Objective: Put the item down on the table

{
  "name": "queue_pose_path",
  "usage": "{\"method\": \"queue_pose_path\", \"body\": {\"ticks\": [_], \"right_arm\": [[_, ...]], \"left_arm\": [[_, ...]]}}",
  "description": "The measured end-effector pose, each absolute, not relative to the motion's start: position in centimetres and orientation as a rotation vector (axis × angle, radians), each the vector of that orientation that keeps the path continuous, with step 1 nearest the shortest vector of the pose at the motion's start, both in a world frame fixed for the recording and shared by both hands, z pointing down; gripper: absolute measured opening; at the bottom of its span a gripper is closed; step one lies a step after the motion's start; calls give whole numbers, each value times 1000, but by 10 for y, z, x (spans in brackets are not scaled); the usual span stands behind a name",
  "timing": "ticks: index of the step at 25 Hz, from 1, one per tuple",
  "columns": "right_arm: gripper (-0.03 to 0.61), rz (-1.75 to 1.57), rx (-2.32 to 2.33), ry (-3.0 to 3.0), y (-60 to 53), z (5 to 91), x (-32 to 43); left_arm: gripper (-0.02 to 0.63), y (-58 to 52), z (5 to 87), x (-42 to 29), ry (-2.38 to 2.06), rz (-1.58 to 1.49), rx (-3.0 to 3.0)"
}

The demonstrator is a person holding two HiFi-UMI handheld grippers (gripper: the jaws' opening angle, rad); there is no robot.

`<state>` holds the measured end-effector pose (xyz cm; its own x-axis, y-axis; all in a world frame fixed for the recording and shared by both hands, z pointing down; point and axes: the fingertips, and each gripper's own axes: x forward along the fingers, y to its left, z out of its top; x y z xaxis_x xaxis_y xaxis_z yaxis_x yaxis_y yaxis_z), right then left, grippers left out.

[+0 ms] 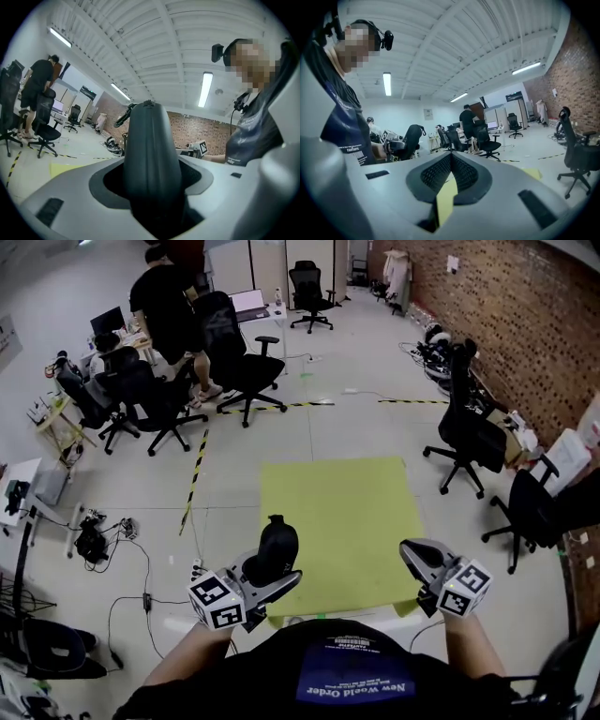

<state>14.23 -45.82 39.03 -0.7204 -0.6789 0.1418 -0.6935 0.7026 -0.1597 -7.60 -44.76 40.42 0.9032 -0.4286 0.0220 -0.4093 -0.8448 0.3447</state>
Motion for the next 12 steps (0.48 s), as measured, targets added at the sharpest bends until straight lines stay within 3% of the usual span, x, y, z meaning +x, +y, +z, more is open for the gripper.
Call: {"method": "queue_pose_path", "body": {"ticks": [12], "right_arm": [[-12, 361, 1156, -2775, -539, 396, 125]], "left_arm": [[288, -537, 423, -92, -571, -62, 2684]]}}
